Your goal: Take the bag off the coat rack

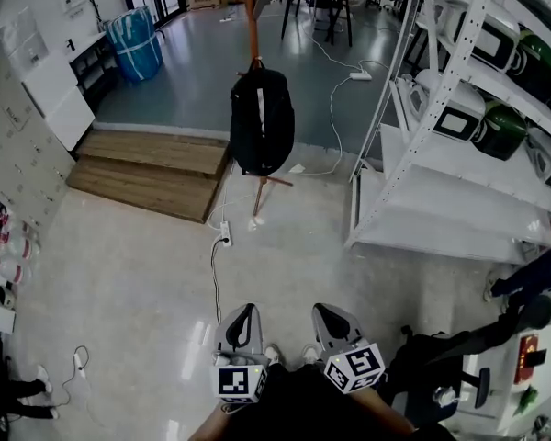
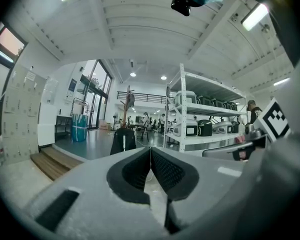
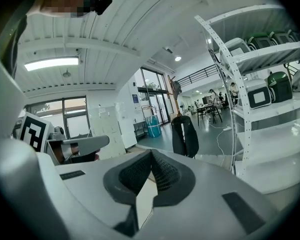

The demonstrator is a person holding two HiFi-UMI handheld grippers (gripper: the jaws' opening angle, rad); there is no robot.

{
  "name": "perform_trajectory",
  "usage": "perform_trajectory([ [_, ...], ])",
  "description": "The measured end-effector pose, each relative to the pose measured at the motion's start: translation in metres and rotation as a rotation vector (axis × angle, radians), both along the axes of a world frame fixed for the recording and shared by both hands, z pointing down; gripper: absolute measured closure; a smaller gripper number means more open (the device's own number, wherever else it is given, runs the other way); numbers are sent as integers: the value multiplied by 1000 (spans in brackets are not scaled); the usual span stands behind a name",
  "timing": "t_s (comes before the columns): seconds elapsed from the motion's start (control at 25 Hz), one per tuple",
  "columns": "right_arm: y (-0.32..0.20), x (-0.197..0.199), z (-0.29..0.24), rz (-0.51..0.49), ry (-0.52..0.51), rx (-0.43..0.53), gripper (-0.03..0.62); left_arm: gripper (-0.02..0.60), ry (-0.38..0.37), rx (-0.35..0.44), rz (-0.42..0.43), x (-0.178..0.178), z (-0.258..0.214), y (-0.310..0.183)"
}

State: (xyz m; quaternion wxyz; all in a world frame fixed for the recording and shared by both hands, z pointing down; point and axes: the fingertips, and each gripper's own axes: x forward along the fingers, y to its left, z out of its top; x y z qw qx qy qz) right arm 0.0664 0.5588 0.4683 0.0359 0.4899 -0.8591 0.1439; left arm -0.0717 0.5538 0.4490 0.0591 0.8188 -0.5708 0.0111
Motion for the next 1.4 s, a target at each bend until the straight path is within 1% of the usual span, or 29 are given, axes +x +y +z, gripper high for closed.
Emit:
perform_trajectory([
  [0.16, -2, -16, 2, 8, 12, 4, 583, 564, 2, 5, -3, -17, 2, -1],
  [0.28, -5, -24, 8, 27, 25, 4, 583, 563, 6, -7, 9, -26, 8, -2],
  [0.48, -18, -32, 13, 52, 28, 4, 583, 563, -8, 13, 40, -35, 12, -16],
  [0.64, -35, -34, 16, 50, 24, 5, 583, 563, -10, -16, 35, -38, 19, -29],
  [0.84, -73, -31, 18, 42, 13, 12, 583, 563, -4, -1, 25, -32, 20, -64],
  [1.0, -108, -28, 23, 14, 15, 5, 583, 563, -3, -32, 1, -29, 29, -96],
  [1.24, -174, -19, 28, -26, 19, -9, 583, 563, -2, -29, -29, -18, 31, -160],
  [1.32, -198, -14, 27, -38, 17, -7, 583, 563, 1, -11, -22, -9, 26, -183],
  [1.4, -223, -5, 23, -50, 10, -1, 583, 563, -1, -9, -31, 1, 22, -207],
])
